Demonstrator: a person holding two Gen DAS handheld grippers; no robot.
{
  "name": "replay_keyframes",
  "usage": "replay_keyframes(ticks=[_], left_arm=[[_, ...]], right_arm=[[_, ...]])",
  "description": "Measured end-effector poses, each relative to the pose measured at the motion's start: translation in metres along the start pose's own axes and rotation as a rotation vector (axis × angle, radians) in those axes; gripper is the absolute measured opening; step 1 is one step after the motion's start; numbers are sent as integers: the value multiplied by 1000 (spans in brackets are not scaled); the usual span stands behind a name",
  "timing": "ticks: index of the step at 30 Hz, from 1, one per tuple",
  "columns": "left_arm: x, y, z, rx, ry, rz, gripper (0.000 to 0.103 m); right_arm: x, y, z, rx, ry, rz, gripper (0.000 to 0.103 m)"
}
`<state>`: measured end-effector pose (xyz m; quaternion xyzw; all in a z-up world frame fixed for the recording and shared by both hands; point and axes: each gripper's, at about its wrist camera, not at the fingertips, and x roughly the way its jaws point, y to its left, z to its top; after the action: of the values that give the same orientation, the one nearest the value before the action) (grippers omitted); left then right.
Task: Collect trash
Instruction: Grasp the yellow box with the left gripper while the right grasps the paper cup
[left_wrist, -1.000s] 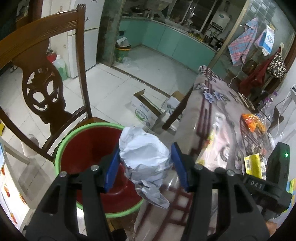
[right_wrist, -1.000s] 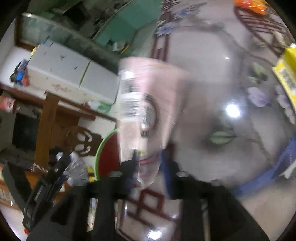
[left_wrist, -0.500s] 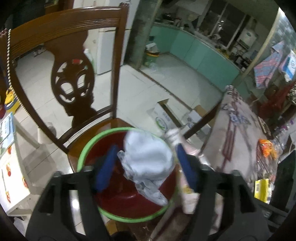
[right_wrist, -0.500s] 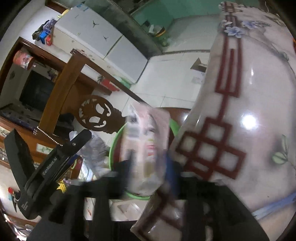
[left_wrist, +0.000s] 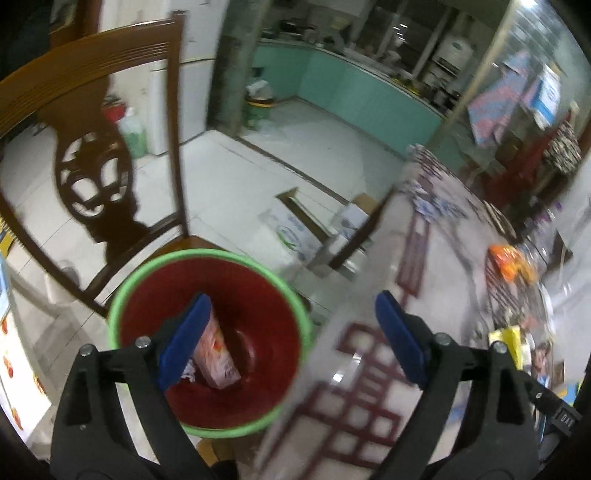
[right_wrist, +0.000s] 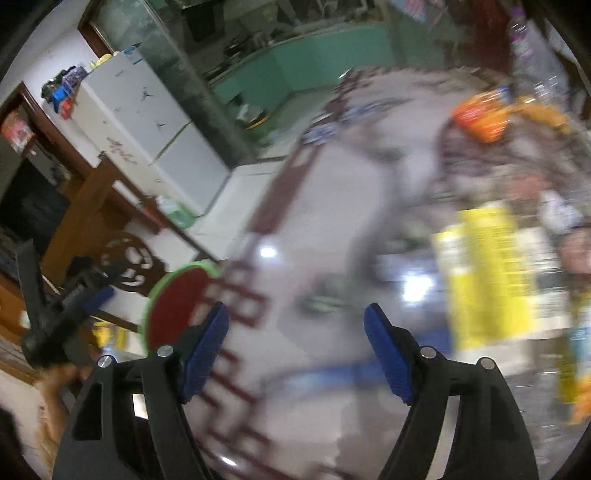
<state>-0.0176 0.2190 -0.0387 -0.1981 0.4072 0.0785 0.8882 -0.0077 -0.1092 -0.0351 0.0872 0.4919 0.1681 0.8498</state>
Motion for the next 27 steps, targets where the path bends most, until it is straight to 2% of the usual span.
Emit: replay_keyframes(ticks=[3,6,9,11,12,13,14,15,16,18,21,23,24,25,26,27], left_arm=[[1,-33,-5,51,10,-62,88],[4,-67,-12,105,26,-123,88],[8,-108,-21,158,52,-195,88],[13,-137,-29,198,75,-243,88],[15,-147,-33,213,84,-254,88],[18,-159,-38,232,95,-266,88],[22,-174,-43,252,111,-280,88],[25,-182,-47,263,121,-287,88],[28,-193,-53,276,136,-297,88],[35,-209,-62,290,169,-320,88],[48,-232,-74,312,219,-346,88],[55,-249,-83,329,247,-361,88],[56,-253,-86,336,252,-367,88],[58,-257,-90,345,255,-372,88],[58,-260,-93,358,255,-372,88],[58,-263,-96,370,255,-369,88]], right_arm=[[-26,-30,0,-18,-34,-94,73],[-56,-72,5,-31,-79,-228,73],[-66,-106,12,-30,-48,-227,72],[-61,-123,16,-24,-12,-177,53],[-52,-132,19,-8,24,-138,39],[-41,-139,20,11,55,-108,28],[-32,-146,21,32,77,-89,24],[-21,-154,20,58,100,-74,15],[-17,-159,19,78,94,-45,0],[-14,-167,22,136,104,13,3],[-16,-167,26,105,114,23,6],[-20,-166,27,103,110,36,26],[-25,-163,27,95,97,34,53],[-28,-161,28,80,82,-3,67],[-32,-156,28,44,55,-54,74],[-31,-154,29,10,43,-96,73]])
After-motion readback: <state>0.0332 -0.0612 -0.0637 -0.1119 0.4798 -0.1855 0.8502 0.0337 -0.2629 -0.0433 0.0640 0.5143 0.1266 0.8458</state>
